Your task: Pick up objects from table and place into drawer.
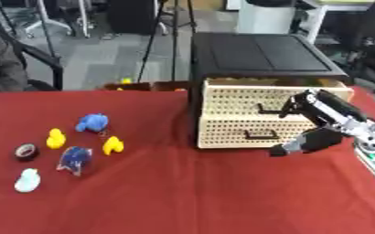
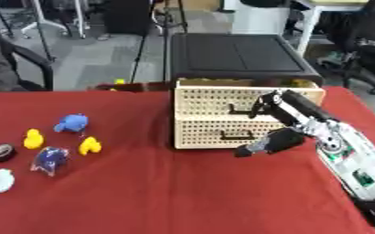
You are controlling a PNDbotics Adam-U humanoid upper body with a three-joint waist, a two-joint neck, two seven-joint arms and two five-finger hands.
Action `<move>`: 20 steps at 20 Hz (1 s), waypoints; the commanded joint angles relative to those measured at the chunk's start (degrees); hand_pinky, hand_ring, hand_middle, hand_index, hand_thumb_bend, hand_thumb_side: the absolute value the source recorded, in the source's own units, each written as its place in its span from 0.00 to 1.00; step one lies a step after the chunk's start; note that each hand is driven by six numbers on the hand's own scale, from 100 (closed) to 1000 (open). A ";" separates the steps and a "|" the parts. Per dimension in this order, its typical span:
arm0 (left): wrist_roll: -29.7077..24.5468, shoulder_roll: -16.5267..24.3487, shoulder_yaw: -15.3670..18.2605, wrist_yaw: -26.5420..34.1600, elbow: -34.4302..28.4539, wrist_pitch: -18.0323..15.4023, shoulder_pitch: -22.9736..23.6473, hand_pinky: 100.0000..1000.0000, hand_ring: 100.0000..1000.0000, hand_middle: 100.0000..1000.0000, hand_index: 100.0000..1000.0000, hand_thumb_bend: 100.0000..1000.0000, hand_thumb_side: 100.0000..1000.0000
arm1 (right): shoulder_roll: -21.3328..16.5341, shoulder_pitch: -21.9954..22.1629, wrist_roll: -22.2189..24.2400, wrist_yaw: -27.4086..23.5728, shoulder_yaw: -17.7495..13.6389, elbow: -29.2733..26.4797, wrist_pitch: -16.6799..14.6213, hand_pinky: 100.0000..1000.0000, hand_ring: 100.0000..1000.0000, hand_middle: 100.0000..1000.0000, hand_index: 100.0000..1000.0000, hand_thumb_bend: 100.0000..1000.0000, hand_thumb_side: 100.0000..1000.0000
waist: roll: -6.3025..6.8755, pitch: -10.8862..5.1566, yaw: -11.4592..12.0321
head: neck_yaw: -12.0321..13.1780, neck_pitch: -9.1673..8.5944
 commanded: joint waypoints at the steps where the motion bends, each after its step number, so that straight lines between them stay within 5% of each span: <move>1: -0.05 1.67 0.78 0.06 -0.99 0.02 -0.56 0.67 0.62 0.59 0.76 0.14 0.95 | -1.91 -0.29 0.17 0.65 -0.92 -1.25 0.31 0.00 0.00 0.01 0.55 1.00 0.48 | 0.11 -0.75 -0.07 | 0.15 0.03; 11: -0.09 1.73 0.78 0.19 -1.00 -0.02 -0.52 0.67 0.62 0.59 0.76 0.14 0.96 | -2.00 -1.86 -0.43 0.37 -1.09 -0.45 0.60 0.00 0.00 0.01 0.68 1.00 0.50 | 0.16 -0.89 -0.07 | 0.05 -0.06; 20: -0.15 1.71 0.74 0.27 -1.04 -0.11 -0.52 0.67 0.62 0.59 0.76 0.13 0.96 | -1.49 -4.49 1.03 2.25 -0.25 6.26 0.81 0.00 0.00 0.01 0.66 1.00 0.44 | 0.33 -0.79 0.33 | -0.01 -0.08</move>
